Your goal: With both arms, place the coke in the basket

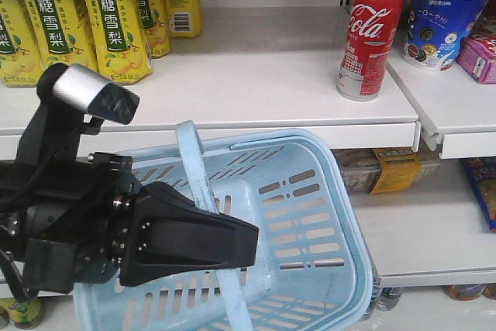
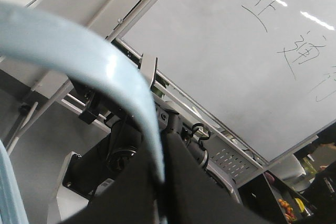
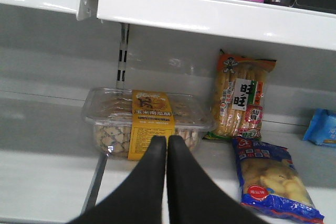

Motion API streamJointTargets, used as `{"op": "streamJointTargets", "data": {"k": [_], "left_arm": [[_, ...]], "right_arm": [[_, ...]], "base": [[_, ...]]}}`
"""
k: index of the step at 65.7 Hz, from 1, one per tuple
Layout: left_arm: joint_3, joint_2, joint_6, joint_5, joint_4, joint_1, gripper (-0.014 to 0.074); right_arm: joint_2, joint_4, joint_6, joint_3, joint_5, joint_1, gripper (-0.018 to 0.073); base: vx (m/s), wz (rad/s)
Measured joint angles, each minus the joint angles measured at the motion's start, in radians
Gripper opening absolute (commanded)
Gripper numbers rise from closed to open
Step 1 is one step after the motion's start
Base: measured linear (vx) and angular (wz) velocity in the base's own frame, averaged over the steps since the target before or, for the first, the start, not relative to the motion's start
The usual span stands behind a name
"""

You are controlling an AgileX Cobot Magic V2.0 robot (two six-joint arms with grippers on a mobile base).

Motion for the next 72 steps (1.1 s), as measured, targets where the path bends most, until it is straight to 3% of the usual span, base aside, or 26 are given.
{"op": "streamJointTargets", "data": {"k": [55,61,72], "left_arm": [[0.0,0.0,0.0,0.0,0.002,0.0,-0.0006],[0.0,0.0,0.0,0.0,0.002,0.0,-0.0006],[0.0,0.0,0.0,0.0,0.003,0.0,-0.0006]], "right_arm": [[0.0,0.001,0.001,0.0,-0.005,0.0,-0.0005],[0.0,0.052,0.053,0.0,-0.051,0.0,-0.0005],[0.0,0.232,0.211,0.0,-0.22,0.0,-0.0005]], "base": [[0.0,0.0],[0.0,0.0],[0.0,0.0]]}}
